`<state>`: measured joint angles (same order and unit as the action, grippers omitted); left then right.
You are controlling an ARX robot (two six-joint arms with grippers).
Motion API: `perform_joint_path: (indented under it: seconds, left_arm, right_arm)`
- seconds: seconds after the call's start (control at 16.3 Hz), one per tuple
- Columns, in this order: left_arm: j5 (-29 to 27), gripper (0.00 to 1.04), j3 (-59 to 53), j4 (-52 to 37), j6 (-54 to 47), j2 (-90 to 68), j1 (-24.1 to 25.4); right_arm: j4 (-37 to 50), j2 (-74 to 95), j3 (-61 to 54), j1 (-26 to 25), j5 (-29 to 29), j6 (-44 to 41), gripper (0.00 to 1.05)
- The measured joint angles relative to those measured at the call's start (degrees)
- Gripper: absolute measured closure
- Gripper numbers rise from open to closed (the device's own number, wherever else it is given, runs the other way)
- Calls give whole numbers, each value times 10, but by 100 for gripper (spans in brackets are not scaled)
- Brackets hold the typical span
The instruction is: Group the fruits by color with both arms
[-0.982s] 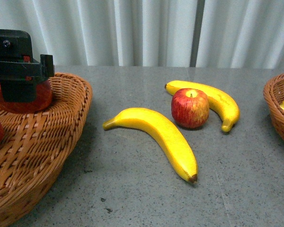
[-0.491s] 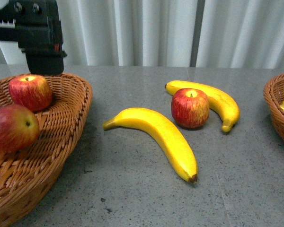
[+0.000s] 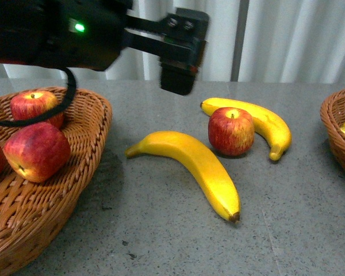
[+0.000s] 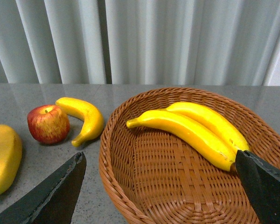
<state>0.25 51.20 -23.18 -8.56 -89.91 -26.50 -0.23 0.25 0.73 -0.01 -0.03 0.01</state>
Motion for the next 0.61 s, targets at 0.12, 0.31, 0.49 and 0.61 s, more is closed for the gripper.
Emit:
perform_joint_path:
  seconds: [0.12,0.31,0.49,0.61]
  left_arm:
    - [49,7,53,23,-8,-62,-23]
    - [77,7,134,52,-9,-150,-20]
    - [94,7,199,87,-7,-211,-12]
    - [99,7,236,108,-9,-235,-18]
  right_arm:
    - [0,0,0,0,0,0,6]
    - [0,0,0,0,0,0,6]
    - [0,0,0,0,0,0,6]
    - [0,0,0,0,0,0,6]
